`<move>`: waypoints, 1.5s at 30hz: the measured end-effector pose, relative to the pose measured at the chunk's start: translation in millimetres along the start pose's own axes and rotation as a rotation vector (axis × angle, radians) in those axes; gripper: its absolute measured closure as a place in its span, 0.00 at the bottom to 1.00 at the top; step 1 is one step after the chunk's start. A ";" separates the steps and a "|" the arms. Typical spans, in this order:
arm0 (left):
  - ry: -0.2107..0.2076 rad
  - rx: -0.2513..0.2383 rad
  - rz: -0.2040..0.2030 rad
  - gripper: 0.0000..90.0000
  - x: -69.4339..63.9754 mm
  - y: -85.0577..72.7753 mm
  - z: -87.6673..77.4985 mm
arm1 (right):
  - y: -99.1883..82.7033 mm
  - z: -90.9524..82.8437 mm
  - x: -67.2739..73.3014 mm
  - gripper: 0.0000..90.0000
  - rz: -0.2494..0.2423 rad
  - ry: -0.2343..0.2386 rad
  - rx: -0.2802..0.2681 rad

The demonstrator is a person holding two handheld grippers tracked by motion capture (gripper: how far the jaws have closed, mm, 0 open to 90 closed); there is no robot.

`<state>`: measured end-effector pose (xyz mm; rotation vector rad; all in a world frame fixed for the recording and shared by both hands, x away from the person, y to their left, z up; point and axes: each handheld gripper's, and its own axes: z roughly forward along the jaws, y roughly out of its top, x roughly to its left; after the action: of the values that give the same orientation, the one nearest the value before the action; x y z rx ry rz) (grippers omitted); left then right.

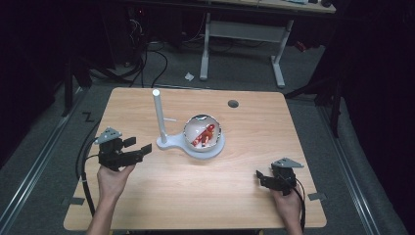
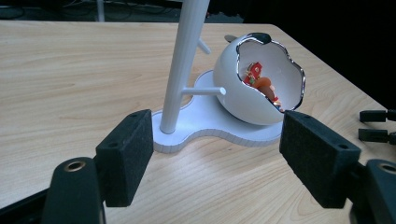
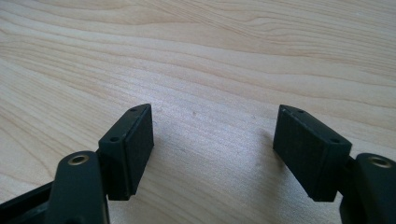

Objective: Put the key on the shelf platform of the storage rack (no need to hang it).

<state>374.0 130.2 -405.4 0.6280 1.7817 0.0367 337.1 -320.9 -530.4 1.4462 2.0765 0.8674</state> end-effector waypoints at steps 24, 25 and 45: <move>0.076 -0.036 -0.016 0.27 47.1 -3.4 -2.5 | -0.3 -0.2 0.3 0.32 -0.001 -0.001 -0.001; 0.078 -0.034 -0.024 0.27 48.0 -4.0 -2.2 | -0.3 -0.2 0.4 0.32 0.000 -0.001 -0.001; 0.126 -0.052 -0.014 0.23 66.8 -17.1 10.2 | -0.4 -0.4 0.7 0.32 0.001 0.001 -0.001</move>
<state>365.2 141.3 -473.7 0.5863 1.9001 0.1143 336.3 -320.4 -530.5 1.4470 2.0755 0.8695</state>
